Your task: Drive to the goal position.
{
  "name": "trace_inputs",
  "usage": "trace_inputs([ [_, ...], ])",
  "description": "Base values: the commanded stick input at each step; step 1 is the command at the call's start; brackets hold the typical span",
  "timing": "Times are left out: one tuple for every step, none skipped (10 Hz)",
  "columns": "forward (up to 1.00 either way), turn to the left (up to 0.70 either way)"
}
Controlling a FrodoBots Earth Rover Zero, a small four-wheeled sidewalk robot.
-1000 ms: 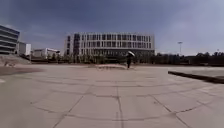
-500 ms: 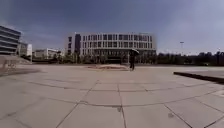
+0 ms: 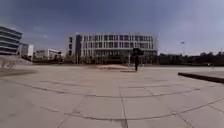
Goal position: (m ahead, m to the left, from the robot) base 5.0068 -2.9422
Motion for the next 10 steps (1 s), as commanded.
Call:
trace_inputs([
  [0.7,-0.01],
  [0.7,-0.01],
  [0.7,-0.01],
  [0.7,-0.01],
  [0.7,-0.01],
  [0.7,-0.01],
  [0.7,-0.01],
  [0.7,-0.01],
  [0.7,-0.01],
  [0.7,-0.01],
])
